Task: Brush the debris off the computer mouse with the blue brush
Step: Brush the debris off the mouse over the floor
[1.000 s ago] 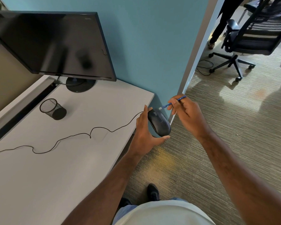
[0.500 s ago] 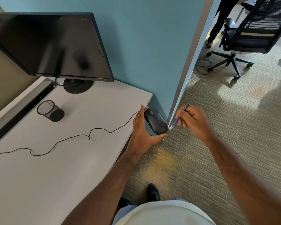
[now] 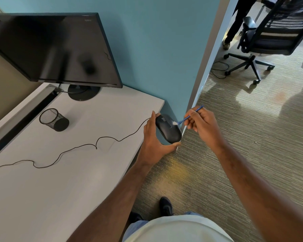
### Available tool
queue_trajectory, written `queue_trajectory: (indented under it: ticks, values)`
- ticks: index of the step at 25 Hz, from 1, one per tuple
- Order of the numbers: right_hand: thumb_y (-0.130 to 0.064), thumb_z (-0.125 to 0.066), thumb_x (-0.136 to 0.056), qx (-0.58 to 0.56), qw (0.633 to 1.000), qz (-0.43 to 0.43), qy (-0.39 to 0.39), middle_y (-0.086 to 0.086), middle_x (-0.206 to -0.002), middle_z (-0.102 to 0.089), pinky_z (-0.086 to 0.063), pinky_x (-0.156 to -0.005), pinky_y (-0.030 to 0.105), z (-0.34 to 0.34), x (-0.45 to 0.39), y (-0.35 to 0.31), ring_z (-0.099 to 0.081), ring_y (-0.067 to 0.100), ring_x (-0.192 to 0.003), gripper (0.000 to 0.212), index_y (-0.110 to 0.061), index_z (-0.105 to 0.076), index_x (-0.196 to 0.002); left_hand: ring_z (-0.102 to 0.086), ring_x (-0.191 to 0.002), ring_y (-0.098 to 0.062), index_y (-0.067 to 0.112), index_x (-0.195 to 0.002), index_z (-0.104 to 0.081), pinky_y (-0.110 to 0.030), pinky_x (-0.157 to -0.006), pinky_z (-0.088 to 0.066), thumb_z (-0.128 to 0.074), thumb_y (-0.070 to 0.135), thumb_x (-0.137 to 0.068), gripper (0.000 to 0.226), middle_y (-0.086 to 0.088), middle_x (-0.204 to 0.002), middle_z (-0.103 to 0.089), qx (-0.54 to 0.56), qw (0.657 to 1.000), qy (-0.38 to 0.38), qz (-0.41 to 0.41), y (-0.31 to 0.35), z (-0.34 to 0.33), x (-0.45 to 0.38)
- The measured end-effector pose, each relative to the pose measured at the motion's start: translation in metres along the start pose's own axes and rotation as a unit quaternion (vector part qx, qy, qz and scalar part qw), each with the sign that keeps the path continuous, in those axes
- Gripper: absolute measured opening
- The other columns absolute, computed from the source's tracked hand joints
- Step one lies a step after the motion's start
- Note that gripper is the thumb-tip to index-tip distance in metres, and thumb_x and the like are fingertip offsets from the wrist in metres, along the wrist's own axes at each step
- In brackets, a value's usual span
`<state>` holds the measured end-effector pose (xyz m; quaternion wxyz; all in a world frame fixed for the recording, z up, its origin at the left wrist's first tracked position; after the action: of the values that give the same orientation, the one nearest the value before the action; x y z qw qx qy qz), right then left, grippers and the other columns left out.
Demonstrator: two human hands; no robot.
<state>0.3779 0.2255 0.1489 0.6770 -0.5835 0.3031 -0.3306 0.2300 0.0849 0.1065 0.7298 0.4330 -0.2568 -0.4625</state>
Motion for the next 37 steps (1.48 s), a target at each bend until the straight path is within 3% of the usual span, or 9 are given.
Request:
queue_trajectory:
  ticks: [6,10,13,16,24,27,30,33,37]
  values:
    - [-0.002,-0.052,-0.104,0.082,0.996,0.027,-0.031,0.014,-0.069,-0.069,-0.047,-0.051,0.026,0.016,0.015,-0.002,-0.058,0.028,-0.055,0.025,-0.001,-0.069,-0.085,-0.018,-0.150,-0.010,0.028,-0.161,0.001,-0.032,-0.120,-0.024,-0.089,0.054,-0.065,0.134,0.006,-0.165,-0.018,-0.006,1.000,-0.005,0.014,-0.004,0.002,-0.004]
    - [-0.010,-0.051,-0.108,0.109,0.989,0.095,-0.015,0.011,-0.085,-0.074,-0.050,-0.062,0.013,0.004,0.006,-0.023,-0.066,0.005,-0.068,0.022,0.002,-0.068,-0.103,-0.021,-0.148,-0.008,0.027,-0.162,-0.001,-0.034,-0.120,-0.026,-0.091,0.051,-0.065,0.134,0.008,-0.162,-0.022,-0.011,1.000,-0.007,0.005,0.002,-0.004,-0.003]
    - [-0.019,-0.052,-0.107,0.189,0.973,0.104,-0.078,-0.005,-0.090,-0.075,-0.061,-0.071,0.033,-0.012,0.003,-0.030,-0.073,0.013,-0.078,0.017,-0.014,-0.068,-0.106,-0.020,-0.148,-0.007,0.027,-0.162,-0.002,-0.036,-0.121,-0.024,-0.090,0.049,-0.067,0.132,0.009,-0.162,-0.021,-0.003,1.000,-0.004,0.009,0.005,-0.004,-0.004]
    - [-0.011,-0.055,-0.103,0.239,0.956,0.130,-0.106,-0.011,-0.077,-0.070,-0.053,-0.055,0.045,-0.013,0.008,-0.031,-0.065,0.022,-0.059,0.025,-0.030,-0.065,-0.091,-0.018,-0.150,-0.011,0.027,-0.162,0.000,-0.036,-0.121,-0.023,-0.090,0.050,-0.067,0.133,0.007,-0.164,-0.019,-0.003,1.000,0.000,0.015,0.003,0.000,-0.006]
    - [-0.007,-0.059,-0.097,0.264,0.953,0.089,-0.122,0.006,-0.059,-0.060,-0.030,-0.046,0.016,0.002,0.025,-0.018,-0.043,0.008,-0.044,0.019,-0.013,-0.069,-0.082,-0.019,-0.151,-0.012,0.029,-0.161,0.001,-0.036,-0.120,-0.027,-0.091,0.052,-0.065,0.135,0.005,-0.164,-0.020,-0.006,1.000,0.004,0.031,-0.003,0.007,-0.006]
    - [-0.007,-0.058,-0.101,0.234,0.965,0.107,-0.048,0.007,-0.064,-0.064,-0.035,-0.040,0.029,0.006,0.019,-0.025,-0.047,0.014,-0.043,0.019,-0.015,-0.070,-0.088,-0.016,-0.151,-0.011,0.028,-0.161,0.002,-0.034,-0.120,-0.024,-0.091,0.052,-0.065,0.136,0.006,-0.165,-0.018,-0.012,1.000,-0.004,0.021,-0.001,0.006,-0.007]
    - [-0.021,-0.054,-0.107,0.223,0.964,0.135,-0.060,-0.012,-0.091,-0.073,-0.056,-0.058,0.045,-0.012,0.012,-0.038,-0.070,0.032,-0.067,0.015,-0.019,-0.069,-0.105,-0.015,-0.150,-0.008,0.026,-0.162,0.002,-0.031,-0.117,-0.022,-0.092,0.049,-0.064,0.138,0.005,-0.165,-0.018,-0.016,1.000,-0.010,0.016,0.000,0.004,-0.005]
    - [-0.024,-0.051,-0.108,0.262,0.946,0.138,-0.135,-0.020,-0.102,-0.068,-0.053,-0.079,0.016,-0.035,0.005,-0.047,-0.070,0.001,-0.091,0.017,-0.021,-0.068,-0.114,-0.023,-0.145,-0.010,0.017,-0.162,-0.003,-0.036,-0.118,-0.028,-0.094,0.046,-0.062,0.138,0.000,-0.160,-0.028,-0.022,1.000,0.003,0.000,0.002,0.002,-0.003]
    - [-0.029,-0.048,-0.109,0.351,0.908,0.169,-0.154,-0.005,-0.108,-0.070,-0.051,-0.083,0.015,-0.051,0.004,-0.042,-0.064,0.005,-0.094,0.023,-0.018,-0.067,-0.118,-0.032,-0.144,-0.017,0.008,-0.161,-0.006,-0.029,-0.113,-0.029,-0.085,0.061,-0.060,0.138,-0.003,-0.154,-0.039,-0.027,0.999,0.018,-0.019,0.004,0.003,-0.006]
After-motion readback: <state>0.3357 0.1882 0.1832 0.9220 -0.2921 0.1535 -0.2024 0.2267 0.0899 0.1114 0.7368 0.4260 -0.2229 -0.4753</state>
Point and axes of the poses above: each hand's wrist, its own x-axis away from the middle knuckle, its own z-axis out of the back of the hand, y = z × x, the point moved 2 cm from there along -x, towards the middle knuckle
